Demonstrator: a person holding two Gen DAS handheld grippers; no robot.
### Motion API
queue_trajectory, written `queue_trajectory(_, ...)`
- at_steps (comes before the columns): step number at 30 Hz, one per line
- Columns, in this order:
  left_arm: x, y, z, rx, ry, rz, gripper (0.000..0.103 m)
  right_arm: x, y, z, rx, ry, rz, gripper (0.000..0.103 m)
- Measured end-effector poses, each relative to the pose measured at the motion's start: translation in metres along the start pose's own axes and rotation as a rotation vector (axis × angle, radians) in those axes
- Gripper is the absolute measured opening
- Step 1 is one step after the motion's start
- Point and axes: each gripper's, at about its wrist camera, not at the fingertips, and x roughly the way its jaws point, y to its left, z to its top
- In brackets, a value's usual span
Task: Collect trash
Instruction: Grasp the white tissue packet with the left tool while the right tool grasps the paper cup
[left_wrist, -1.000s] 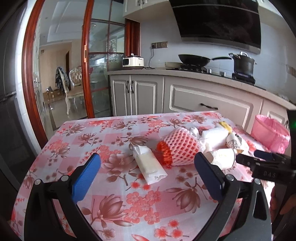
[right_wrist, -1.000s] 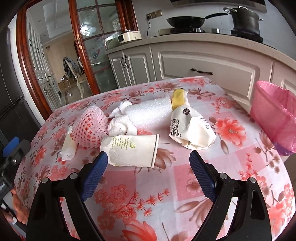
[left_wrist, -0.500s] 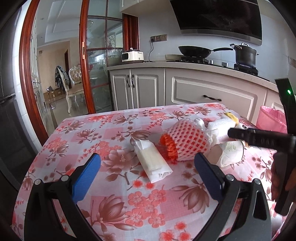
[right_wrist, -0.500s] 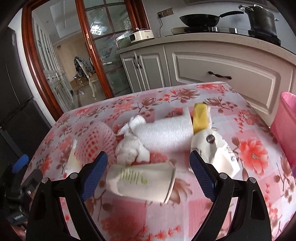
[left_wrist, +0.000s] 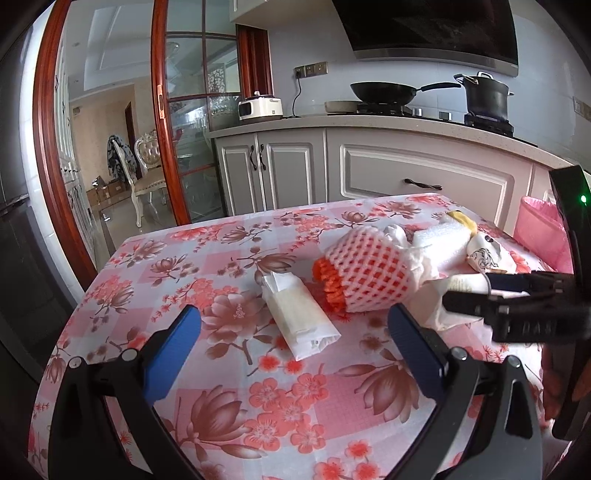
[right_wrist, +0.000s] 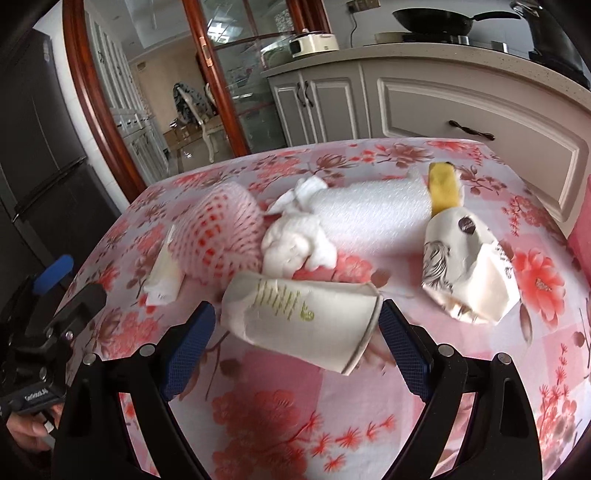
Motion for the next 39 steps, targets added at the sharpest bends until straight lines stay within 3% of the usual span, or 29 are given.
queue_trajectory(9,-0.011,0.011,-0.002,-0.018,-0.014,0.030,0.098,-0.016,0.030,-0.014,-0.062,-0.002,0.053,0.085)
queue_trajectory(18,-0.014,0.037,-0.005,-0.079,-0.011,0.062,0.098,-0.014,0.043,-0.009,-0.243,-0.020,-0.145,0.085)
queue_trajectory(27,-0.009,0.035,-0.005,-0.079,0.006,0.060,0.098,0.015,0.049,0.002,-0.370,0.036,-0.166,0.085)
queue_trajectory(31,-0.004,0.037,-0.006,-0.088,0.019,0.063,0.098,0.023,0.048,0.001,-0.357,0.035,-0.167,0.084)
queue_trajectory(32,-0.003,0.037,-0.006,-0.088,0.022,0.064,0.098,0.023,0.047,0.000,-0.343,0.041,-0.167,0.081)
queue_trajectory(37,0.000,0.035,-0.006,-0.085,0.029,0.060,0.098,0.019,0.034,0.003,-0.224,0.046,-0.151,0.041)
queue_trajectory(39,0.001,0.033,-0.006,-0.080,0.031,0.055,0.098,0.016,0.027,0.004,-0.169,0.048,-0.134,0.037)
